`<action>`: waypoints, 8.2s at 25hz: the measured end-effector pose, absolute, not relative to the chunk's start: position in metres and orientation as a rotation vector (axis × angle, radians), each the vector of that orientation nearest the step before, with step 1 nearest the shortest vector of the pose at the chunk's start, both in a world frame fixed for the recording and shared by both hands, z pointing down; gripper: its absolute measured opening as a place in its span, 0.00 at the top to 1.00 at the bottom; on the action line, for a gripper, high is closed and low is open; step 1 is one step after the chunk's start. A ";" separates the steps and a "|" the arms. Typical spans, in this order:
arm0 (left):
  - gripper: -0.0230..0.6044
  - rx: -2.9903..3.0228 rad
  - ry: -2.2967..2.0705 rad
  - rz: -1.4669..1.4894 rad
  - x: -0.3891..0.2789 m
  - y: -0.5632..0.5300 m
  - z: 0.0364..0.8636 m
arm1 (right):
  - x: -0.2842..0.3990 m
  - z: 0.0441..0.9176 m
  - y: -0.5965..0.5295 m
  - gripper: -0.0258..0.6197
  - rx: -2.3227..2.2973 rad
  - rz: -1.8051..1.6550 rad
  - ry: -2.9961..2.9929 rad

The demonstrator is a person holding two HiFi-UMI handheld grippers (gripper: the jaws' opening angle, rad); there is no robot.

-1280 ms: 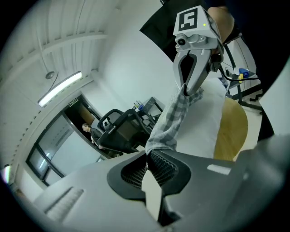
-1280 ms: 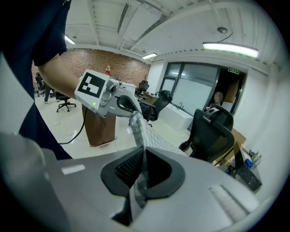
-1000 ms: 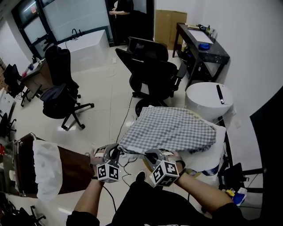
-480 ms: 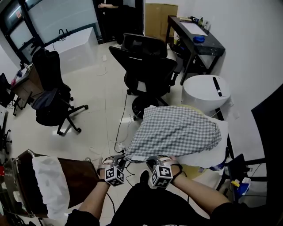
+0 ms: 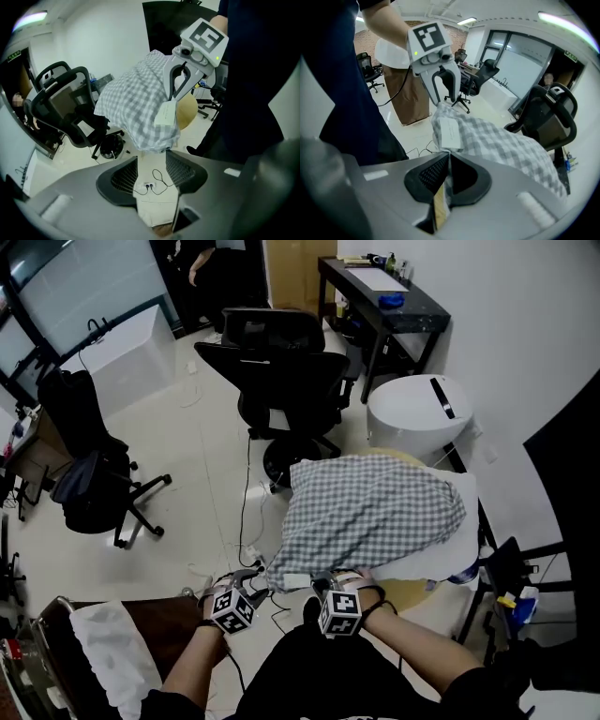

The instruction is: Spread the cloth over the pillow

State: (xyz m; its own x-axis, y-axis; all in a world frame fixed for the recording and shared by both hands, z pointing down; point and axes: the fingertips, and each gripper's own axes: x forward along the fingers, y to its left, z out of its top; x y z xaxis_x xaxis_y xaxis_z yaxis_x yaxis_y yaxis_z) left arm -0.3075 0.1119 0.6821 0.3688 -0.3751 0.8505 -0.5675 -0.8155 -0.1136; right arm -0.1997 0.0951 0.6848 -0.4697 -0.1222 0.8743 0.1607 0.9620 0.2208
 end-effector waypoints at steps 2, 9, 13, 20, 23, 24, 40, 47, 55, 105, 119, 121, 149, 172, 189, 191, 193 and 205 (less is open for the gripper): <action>0.68 2.453 -0.816 1.429 -0.305 0.105 0.664 | -0.200 0.686 0.095 0.94 -0.019 -0.320 -2.027; 0.68 2.661 -0.828 1.307 -0.259 0.060 0.603 | -0.203 0.684 0.091 0.93 0.029 -0.298 -2.063; 0.68 2.659 -0.669 1.371 -0.231 0.049 0.638 | -0.205 0.675 0.084 0.92 0.080 -0.291 -2.117; 0.68 2.633 -0.544 1.435 -0.221 0.046 0.666 | -0.196 0.626 0.063 0.80 0.259 -0.252 -2.253; 0.68 2.625 -0.497 1.472 -0.221 0.046 0.670 | -0.180 0.596 0.052 0.79 0.362 -0.245 -2.295; 0.68 2.620 -0.482 1.481 -0.221 0.047 0.671 | -0.172 0.587 0.048 0.79 0.399 -0.242 -2.303; 0.68 2.734 -0.694 1.456 -0.164 -0.023 0.586 | 0.049 0.603 -0.020 0.78 0.859 -0.048 -2.048; 0.68 2.566 -0.709 1.531 -0.151 -0.053 0.620 | 0.066 0.625 -0.040 0.71 0.866 0.008 -2.017; 0.68 2.514 -0.754 1.529 -0.151 -0.056 0.630 | 0.062 0.633 -0.054 0.73 0.875 0.034 -2.037; 0.68 2.290 -0.830 1.808 -0.153 -0.061 0.632 | 0.344 0.620 -0.034 0.88 1.193 0.270 -1.876; 0.68 2.473 -0.976 1.542 -0.111 -0.063 0.579 | 0.180 0.585 -0.014 0.72 0.800 -0.018 -2.142; 0.68 2.480 -0.937 1.558 -0.105 -0.062 0.586 | 0.148 0.595 -0.011 0.72 0.724 -0.057 -2.154; 0.68 2.467 -0.784 1.584 -0.109 -0.064 0.622 | 0.163 0.599 0.022 0.94 0.705 -0.163 -2.022; 0.68 2.427 -0.751 1.709 -0.096 -0.063 0.601 | 0.210 0.607 0.050 0.77 0.779 0.057 -2.159; 0.68 2.796 -0.599 1.652 0.059 -0.132 0.494 | 0.244 0.535 -0.069 0.75 0.891 0.064 -2.321; 0.68 2.809 -0.577 1.646 0.064 -0.153 0.491 | 0.233 0.524 -0.080 0.75 0.907 0.046 -2.333; 0.69 2.819 -0.551 1.628 0.070 -0.176 0.490 | 0.224 0.517 -0.089 0.75 0.931 0.046 -2.339; 0.75 2.558 -0.110 1.691 0.099 -0.247 0.586 | 0.219 0.518 -0.107 0.75 1.160 0.142 -2.260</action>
